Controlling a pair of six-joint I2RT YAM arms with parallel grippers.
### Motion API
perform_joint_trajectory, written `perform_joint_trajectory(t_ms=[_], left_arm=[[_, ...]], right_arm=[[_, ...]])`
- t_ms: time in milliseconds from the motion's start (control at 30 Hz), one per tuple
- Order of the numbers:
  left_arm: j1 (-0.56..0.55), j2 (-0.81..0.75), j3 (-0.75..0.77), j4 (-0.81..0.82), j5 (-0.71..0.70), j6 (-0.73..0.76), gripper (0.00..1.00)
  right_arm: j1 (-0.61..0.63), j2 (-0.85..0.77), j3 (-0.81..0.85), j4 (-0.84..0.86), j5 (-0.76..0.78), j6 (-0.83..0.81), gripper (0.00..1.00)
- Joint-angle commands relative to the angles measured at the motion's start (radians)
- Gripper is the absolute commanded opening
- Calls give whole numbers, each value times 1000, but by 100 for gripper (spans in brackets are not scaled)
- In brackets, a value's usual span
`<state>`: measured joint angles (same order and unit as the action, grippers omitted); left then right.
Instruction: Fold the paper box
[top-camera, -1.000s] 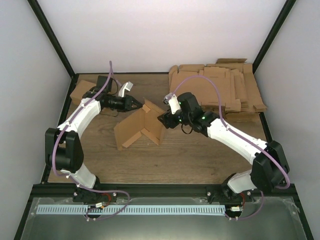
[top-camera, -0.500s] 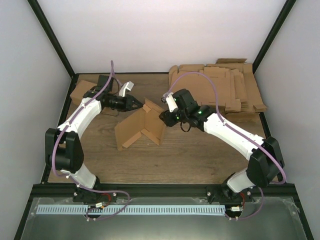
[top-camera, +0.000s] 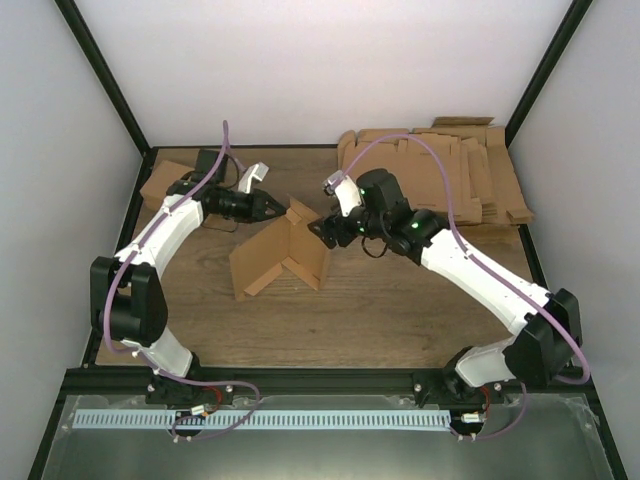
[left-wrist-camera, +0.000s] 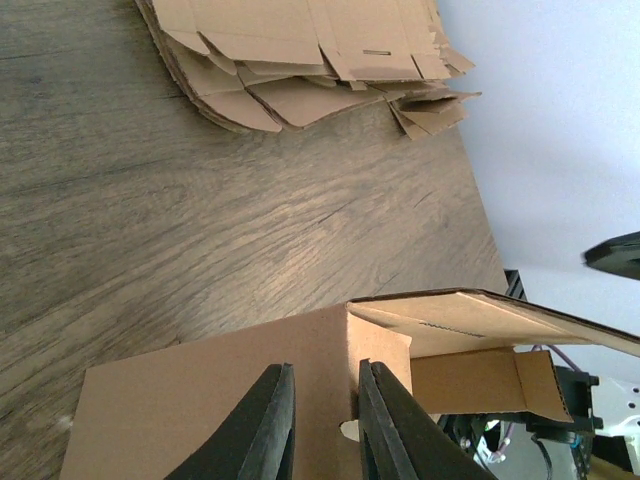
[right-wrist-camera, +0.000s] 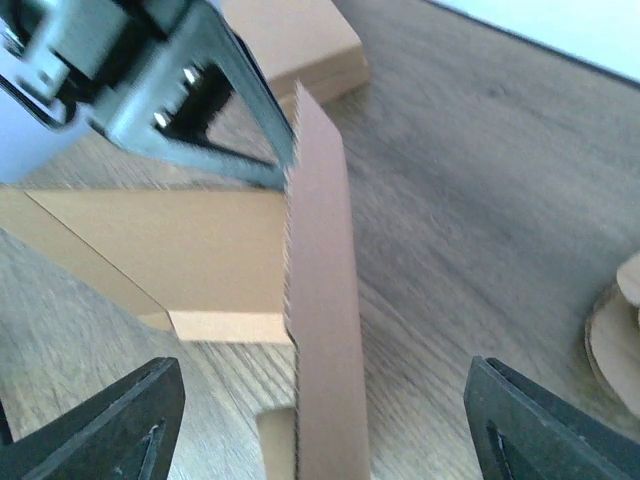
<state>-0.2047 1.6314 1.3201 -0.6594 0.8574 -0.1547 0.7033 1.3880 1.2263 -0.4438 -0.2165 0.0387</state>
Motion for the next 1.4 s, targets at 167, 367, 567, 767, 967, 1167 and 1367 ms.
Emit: perform_joint_trajectory(t_ms=[167,367,567,767,967,1167,1367], left_arm=[[-10,15,-5,-62,-56,26,21],[-11,12,-7,-60,-56,26,21],[-12,7,-9,-64,-58,25,21],[-13,-1,-15,-66,-65,24,21],[-15,-14,-24,-66,-67,20,21],[-14,-25,-16,-63,-57,8,23],[-15,-28,-12,-58,-46,4,23]], right_arm=[[-154,-15,73,118,-153,158,75],[-185,68,89,82,-295,164,63],[-146,51,18,88,-387,86,55],[-75,34,-41,53,-305,17,54],[-38,46,-46,16,-193,-16,53],[39,38,-19,-12,-7,-90,63],[83,51,9,-12,112,-176,61]])
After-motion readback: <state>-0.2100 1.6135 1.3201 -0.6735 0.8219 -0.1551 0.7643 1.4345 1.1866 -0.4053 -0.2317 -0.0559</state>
